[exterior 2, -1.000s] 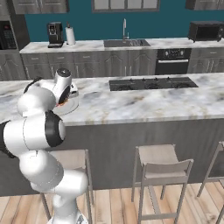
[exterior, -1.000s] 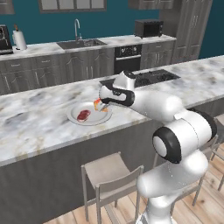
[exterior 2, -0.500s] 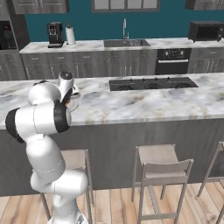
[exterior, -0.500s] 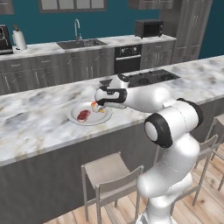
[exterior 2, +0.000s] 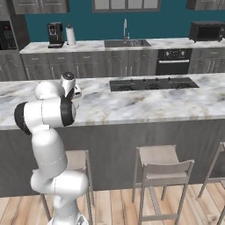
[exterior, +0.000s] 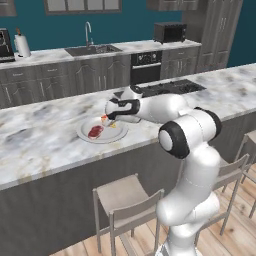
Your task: Take the cheese, steak, and onion from the fridge and place them on the plate on the dining counter to create an appetizer plate.
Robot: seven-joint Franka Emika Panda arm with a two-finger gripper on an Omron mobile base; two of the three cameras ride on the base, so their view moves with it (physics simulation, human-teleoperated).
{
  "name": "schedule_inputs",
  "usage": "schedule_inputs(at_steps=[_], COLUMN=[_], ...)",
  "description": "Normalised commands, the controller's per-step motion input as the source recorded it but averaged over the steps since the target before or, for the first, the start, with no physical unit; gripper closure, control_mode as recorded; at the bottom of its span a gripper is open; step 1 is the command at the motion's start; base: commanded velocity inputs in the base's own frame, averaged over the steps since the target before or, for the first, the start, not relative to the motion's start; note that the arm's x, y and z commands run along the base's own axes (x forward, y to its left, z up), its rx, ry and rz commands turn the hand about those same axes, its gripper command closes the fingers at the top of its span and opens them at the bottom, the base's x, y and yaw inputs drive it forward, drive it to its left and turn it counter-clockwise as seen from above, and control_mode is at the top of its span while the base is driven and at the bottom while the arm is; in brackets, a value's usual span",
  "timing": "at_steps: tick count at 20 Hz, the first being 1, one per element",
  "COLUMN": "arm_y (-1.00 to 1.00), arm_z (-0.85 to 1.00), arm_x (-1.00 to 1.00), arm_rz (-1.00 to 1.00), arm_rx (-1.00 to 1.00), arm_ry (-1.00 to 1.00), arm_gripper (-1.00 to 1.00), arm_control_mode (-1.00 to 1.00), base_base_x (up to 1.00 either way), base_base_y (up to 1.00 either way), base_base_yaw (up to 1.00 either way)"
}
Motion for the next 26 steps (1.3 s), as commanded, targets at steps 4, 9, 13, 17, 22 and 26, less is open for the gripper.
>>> schedule_inputs(at_steps=[4,9,13,17,22,26], arm_y=[0.03,-0.04,-0.4,-0.63,-0.8,-0.55], arm_z=[0.0,0.17,0.71,0.73,0.76,0.71], arm_x=[0.06,-0.26,-0.99,-1.0,-1.0,-1.0], arm_rz=[-0.02,-0.06,-0.05,-0.05,-0.06,-0.12], arm_rx=[0.0,0.0,0.0,0.0,0.01,0.0], arm_ry=[0.0,0.0,-0.05,-0.11,-0.12,-0.11], arm_gripper=[-1.0,-1.0,-1.0,-1.0,-1.0,-1.0], arm_control_mode=[-1.0,-1.0,-1.0,-1.0,-1.0,-1.0], base_base_x=[0.0,0.0,0.0,0.0,0.0,0.0], base_base_y=[0.0,0.0,0.0,0.0,0.0,0.0], base_base_yaw=[0.0,0.0,0.0,0.0,0.0,0.0])
